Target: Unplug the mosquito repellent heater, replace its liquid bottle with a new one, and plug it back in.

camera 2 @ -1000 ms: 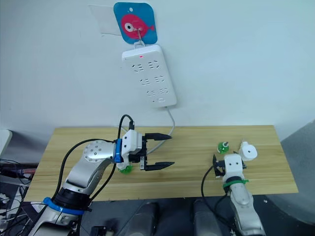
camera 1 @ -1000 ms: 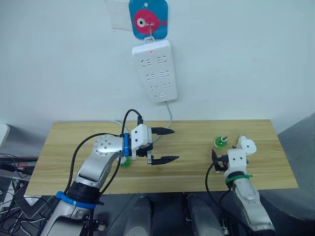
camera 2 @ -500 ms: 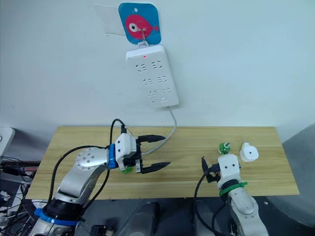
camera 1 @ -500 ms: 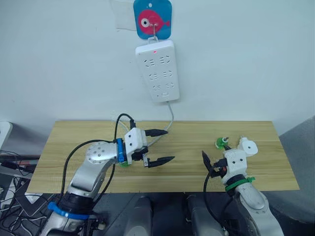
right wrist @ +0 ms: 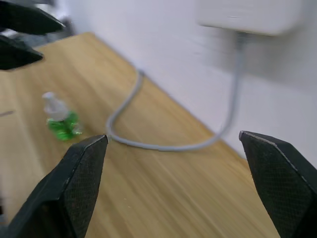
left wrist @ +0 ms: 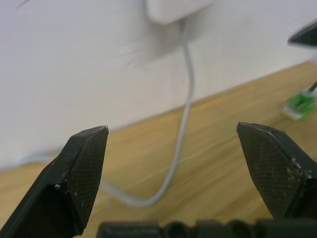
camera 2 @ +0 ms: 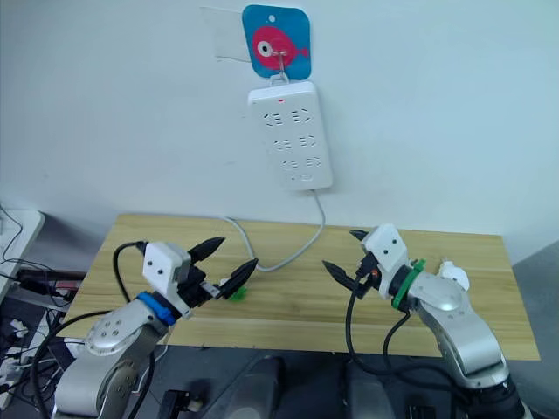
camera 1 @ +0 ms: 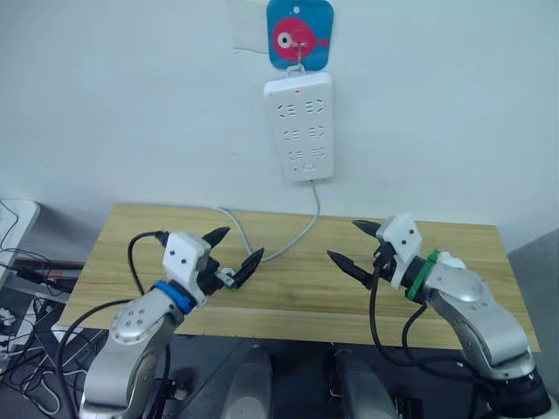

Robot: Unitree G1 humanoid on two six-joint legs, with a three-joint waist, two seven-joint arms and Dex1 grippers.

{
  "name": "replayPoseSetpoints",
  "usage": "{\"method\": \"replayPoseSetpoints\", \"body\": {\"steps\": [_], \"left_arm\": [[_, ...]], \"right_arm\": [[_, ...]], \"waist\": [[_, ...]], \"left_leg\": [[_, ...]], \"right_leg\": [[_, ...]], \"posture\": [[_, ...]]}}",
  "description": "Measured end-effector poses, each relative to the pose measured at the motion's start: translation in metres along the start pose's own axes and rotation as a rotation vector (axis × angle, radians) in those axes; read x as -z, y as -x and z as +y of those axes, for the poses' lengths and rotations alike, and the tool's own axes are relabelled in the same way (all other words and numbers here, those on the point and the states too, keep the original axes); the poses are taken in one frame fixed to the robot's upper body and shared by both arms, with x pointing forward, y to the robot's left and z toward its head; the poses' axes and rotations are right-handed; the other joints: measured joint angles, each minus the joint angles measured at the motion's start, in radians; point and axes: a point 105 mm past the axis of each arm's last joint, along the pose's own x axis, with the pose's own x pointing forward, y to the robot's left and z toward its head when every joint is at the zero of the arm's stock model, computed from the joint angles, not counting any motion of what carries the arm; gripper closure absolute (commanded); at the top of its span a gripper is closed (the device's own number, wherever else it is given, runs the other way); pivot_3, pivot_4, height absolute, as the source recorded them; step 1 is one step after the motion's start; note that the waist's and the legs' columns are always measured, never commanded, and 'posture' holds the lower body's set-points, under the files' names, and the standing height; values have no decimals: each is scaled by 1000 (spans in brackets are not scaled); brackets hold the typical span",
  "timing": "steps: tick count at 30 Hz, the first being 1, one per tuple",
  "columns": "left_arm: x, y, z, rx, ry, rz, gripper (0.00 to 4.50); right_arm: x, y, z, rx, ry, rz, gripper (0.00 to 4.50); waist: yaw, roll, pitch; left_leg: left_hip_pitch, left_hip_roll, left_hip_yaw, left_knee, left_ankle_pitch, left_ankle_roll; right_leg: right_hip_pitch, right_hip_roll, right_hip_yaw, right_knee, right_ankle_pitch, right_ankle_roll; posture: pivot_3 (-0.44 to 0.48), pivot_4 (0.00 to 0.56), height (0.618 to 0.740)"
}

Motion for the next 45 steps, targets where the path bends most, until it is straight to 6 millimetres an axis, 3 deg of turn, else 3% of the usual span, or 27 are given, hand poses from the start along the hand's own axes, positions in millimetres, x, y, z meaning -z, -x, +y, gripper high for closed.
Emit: {"method": "replayPoseSetpoints", "body": {"steps": [6,10,15,23,28,36,45], "left_arm": [[29,30,-9,-95,-6,22,0],[41,31,-12,-153,8,-2,0],[68,14,-12,-195,61,1,0],[91,-26,-16,-165,84,-17,0],[101,-35,-12,-191,60,-4,0],[109,-60,-28,-121,68,-3,0],[118,-61,-24,-169,17,26,0]], "right_arm": [[-12,-10,8,-186,32,-30,67],[-27,-12,20,-326,48,-70,67],[-33,-11,24,-404,78,-55,67],[-28,-9,21,-380,39,-6,67],[-36,-4,17,-338,26,-2,67],[-37,-2,15,-301,-12,19,67],[-47,2,19,-300,-37,12,67]], "waist": [[65,0,0],[108,0,0],[140,-1,1],[169,-1,1],[172,-1,1],[171,-1,1],[166,-1,2]], "left_leg": [[-1,0,1,0,0,0],[-1,-2,2,1,-1,1],[-1,-3,2,1,-2,3],[-1,-3,3,1,-2,4],[-1,-3,3,0,-3,4],[-1,-3,3,1,-3,4],[-1,-3,3,0,-3,4]], "right_leg": [[0,1,0,-3,3,-4],[1,1,1,-5,2,-4],[2,1,0,-6,3,-5],[1,1,0,-5,4,-6],[1,1,0,-5,4,-6],[1,2,-1,-4,4,-6],[1,2,-1,-4,4,-6]], "posture": [[458,258,740],[438,269,740],[420,276,740],[382,283,740],[362,290,740],[341,291,740],[325,309,740]]}}
